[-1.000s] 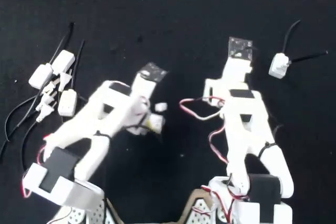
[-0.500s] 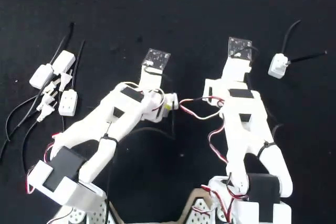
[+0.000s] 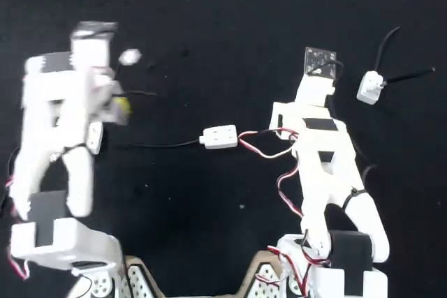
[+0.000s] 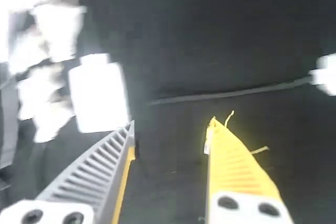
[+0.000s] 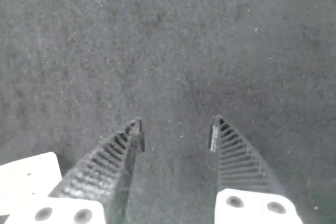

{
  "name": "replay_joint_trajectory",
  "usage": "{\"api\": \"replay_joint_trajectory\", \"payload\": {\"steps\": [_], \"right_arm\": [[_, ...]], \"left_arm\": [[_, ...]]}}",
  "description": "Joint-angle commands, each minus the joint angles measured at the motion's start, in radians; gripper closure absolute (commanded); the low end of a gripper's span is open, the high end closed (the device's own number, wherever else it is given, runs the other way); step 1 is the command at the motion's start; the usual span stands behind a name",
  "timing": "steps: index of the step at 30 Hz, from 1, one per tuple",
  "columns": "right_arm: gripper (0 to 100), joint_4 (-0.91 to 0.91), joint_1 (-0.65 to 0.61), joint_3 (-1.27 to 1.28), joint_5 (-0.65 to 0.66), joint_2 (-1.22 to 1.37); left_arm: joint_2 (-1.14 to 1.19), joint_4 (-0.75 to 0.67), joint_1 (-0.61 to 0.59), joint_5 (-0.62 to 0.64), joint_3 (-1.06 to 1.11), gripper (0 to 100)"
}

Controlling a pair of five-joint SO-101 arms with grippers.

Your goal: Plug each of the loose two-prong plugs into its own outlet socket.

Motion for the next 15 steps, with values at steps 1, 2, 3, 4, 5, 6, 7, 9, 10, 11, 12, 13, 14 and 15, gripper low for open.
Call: {"api": "replay_joint_trajectory", "payload": {"steps": [1,2,3,4,5,6,7,9,10,11,12,13,14,15], "right_arm": [[79.7,-0.021,-0.017,-0.035,-0.011,0.004],[79.7,-0.021,-0.017,-0.035,-0.011,0.004],[79.7,-0.021,-0.017,-0.035,-0.011,0.004],[79.7,-0.021,-0.017,-0.035,-0.011,0.004],[79.7,-0.021,-0.017,-0.035,-0.011,0.004],[79.7,-0.021,-0.017,-0.033,-0.011,0.004],[79.7,-0.021,-0.017,-0.033,-0.011,0.004],[79.7,-0.021,-0.017,-0.033,-0.011,0.004],[79.7,-0.021,-0.017,-0.033,-0.011,0.004],[79.7,-0.02,-0.017,-0.031,-0.011,0.004],[79.7,-0.02,-0.017,-0.031,-0.011,0.004],[79.7,-0.02,-0.017,-0.031,-0.011,0.004],[79.7,-0.023,-0.017,-0.025,-0.011,0.004],[79.7,-0.025,-0.017,-0.024,-0.011,0.004]], "left_arm": [[-0.006,0.014,-0.196,-0.166,-0.062,78],[-0.006,0.014,-0.229,-0.201,-0.061,78],[-0.006,0.014,-0.254,-0.232,-0.056,78],[-0.006,0.017,-0.275,-0.262,-0.053,78],[-0.006,0.015,-0.292,-0.293,-0.039,78],[-0.006,0.014,-0.308,-0.325,-0.018,78],[-0.006,0.012,-0.32,-0.365,0.002,78],[-0.006,0.011,-0.344,-0.473,0.042,78],[-0.006,0.0,-0.357,-0.523,0.062,78],[-0.006,-0.026,-0.367,-0.56,0.087,78],[-0.006,-0.063,-0.378,-0.583,0.114,78],[-0.006,-0.109,-0.389,-0.589,0.142,78],[-0.006,-0.16,-0.397,-0.588,0.171,78],[-0.006,-0.204,-0.401,-0.588,0.2,78]]}}
